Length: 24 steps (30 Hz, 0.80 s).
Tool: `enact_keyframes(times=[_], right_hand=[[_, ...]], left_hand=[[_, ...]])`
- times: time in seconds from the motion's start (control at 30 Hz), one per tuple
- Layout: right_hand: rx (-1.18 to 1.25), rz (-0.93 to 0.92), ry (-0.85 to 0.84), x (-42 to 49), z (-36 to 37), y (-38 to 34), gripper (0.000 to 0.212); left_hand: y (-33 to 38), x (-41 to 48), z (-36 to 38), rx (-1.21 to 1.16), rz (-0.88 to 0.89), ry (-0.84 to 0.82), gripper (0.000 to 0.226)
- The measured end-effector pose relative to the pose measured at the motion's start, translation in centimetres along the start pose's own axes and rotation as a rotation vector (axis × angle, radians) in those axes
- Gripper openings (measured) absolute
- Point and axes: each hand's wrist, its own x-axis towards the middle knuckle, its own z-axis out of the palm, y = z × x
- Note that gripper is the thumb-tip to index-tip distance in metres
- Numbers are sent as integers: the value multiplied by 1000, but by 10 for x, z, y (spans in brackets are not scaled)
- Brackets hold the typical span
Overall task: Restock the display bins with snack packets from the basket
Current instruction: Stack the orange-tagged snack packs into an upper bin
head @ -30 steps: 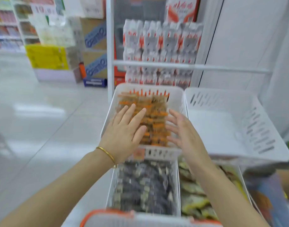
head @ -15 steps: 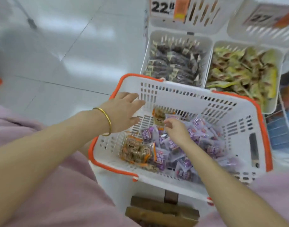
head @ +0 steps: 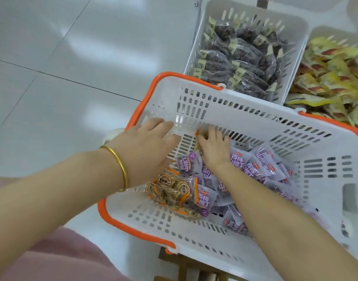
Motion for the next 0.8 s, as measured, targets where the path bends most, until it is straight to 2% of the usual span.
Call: enact_keyframes(times=[0.13, 0.23, 0.3, 0.37, 0.47, 0.53, 0.63, 0.7, 0.73, 0.8], right_hand=[[-118, 39, -48, 6, 0, -5, 30], [-40, 25, 36, 5, -12, 4, 23], [151, 5, 172, -2, -26, 15, 27], [483, -12, 249, -19, -48, 26, 28], [1093, 104, 184, -52, -91, 39, 28], [1406, 176, 130, -75, -123, 43, 24], [1730, 200, 57, -102, -159, 49, 15], [1849, 237, 60, -117, -175, 54, 17], [1879, 273, 79, -123, -178, 59, 22], [1911, 352, 138, -134, -180, 71, 36]], left_hand=[[5, 3, -3, -19, 16, -10, 53], [6, 5, -5, -28, 12, -16, 53], [9, 9, -9, -75, -9, -18, 52], [13, 13, -15, -184, -58, -13, 49], [23, 26, -30, -476, -191, 26, 50], [30, 35, -39, -735, -288, 48, 55], [40, 45, -53, -1048, -293, 161, 58], [47, 48, -62, -1125, -267, 240, 60], [49, 50, -66, -1171, -257, 259, 57], [52, 51, -74, -1289, -218, 251, 36]])
